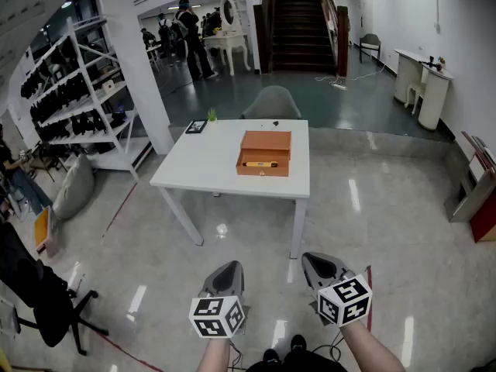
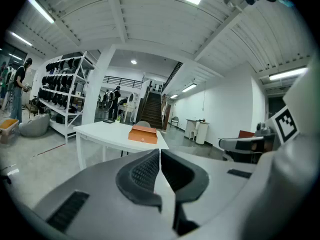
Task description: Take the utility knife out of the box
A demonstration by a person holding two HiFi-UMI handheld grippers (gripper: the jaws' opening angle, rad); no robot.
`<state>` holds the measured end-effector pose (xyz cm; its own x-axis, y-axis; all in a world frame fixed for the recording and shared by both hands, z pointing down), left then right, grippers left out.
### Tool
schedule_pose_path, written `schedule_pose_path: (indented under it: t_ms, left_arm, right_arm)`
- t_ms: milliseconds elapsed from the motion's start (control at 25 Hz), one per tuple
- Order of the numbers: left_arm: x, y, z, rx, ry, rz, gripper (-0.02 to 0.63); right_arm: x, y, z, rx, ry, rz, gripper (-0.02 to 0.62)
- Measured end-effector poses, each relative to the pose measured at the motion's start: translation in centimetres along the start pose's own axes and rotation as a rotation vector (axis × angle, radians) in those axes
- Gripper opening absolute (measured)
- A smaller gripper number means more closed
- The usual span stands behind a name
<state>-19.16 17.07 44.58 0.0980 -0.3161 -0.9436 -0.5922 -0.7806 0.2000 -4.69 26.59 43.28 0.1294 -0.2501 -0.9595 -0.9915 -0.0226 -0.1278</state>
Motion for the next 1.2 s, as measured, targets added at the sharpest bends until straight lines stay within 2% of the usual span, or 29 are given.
schedule_pose_path:
  t_ms: [280, 520, 680, 1200]
  left_arm:
    - [0.1, -1.4, -2.0, -0.002, 0.002, 0.006, 0.017]
    - [0.7, -2.6, -3.4, 0.005, -0.001, -0.002, 0.017]
    - [0.4, -3.4, -4.6, 0.02, -0.001, -0.011, 0.017]
    - [-0.1, -6.2, -6.8, 0.06, 0.004, -0.048, 0.018]
  right_arm:
    - [0.3, -2.1, 0.0, 0.038, -0.019, -0.032, 0.0]
    - [0.4, -4.3, -0.3, 0.032, -0.01, -0.027, 0.005]
    - [0.6, -5.9, -0.3, 0.053, -0.022, -0.027, 0.057]
    - [-0.5, -9.4, -0.6, 0.121, 0.018, -0.031, 0.157]
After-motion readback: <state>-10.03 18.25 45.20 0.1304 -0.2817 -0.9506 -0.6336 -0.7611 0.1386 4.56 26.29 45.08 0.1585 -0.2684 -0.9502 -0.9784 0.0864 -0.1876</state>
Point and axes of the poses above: the fingertips, and each gripper's own axes: z backward along the fingers, y to its left, x out of its top, the point moved 1 cm from there along z, backward along the fingers
